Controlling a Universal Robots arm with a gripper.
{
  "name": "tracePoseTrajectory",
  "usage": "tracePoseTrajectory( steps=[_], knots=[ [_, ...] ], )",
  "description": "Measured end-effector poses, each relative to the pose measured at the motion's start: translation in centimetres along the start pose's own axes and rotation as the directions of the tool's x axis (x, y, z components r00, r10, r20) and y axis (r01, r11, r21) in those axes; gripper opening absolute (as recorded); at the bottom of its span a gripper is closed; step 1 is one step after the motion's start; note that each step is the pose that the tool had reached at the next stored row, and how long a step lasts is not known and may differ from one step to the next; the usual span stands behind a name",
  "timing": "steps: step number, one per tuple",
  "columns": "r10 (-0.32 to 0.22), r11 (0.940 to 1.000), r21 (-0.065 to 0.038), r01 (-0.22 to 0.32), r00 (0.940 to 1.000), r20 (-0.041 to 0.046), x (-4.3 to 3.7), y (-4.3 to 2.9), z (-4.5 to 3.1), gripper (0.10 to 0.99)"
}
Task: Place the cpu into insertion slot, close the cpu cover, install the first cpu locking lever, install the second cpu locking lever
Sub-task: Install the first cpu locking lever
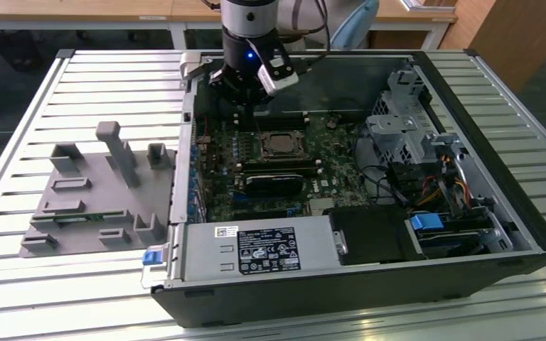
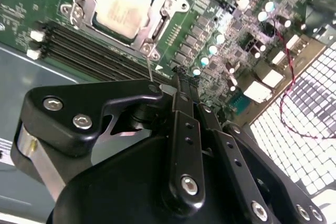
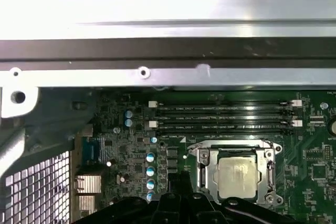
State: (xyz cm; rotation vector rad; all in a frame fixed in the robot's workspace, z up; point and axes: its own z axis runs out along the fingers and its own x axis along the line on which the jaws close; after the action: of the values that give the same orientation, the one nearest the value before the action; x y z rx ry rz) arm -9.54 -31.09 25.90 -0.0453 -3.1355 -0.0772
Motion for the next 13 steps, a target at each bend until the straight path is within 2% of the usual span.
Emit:
tracePoseTrajectory(
  steps=[7,10,13],
  knots=[
    [0.0,1.0,0.0,0.0,1.0,0.0001,0.57,0.88,0.39,0.118],
    [0.0,1.0,0.0,0.0,1.0,0.0,0.63,1.34,0.52,0.118],
    [0.0,1.0,0.0,0.0,1.0,0.0,0.58,1.49,0.56,0.118]
  ],
)
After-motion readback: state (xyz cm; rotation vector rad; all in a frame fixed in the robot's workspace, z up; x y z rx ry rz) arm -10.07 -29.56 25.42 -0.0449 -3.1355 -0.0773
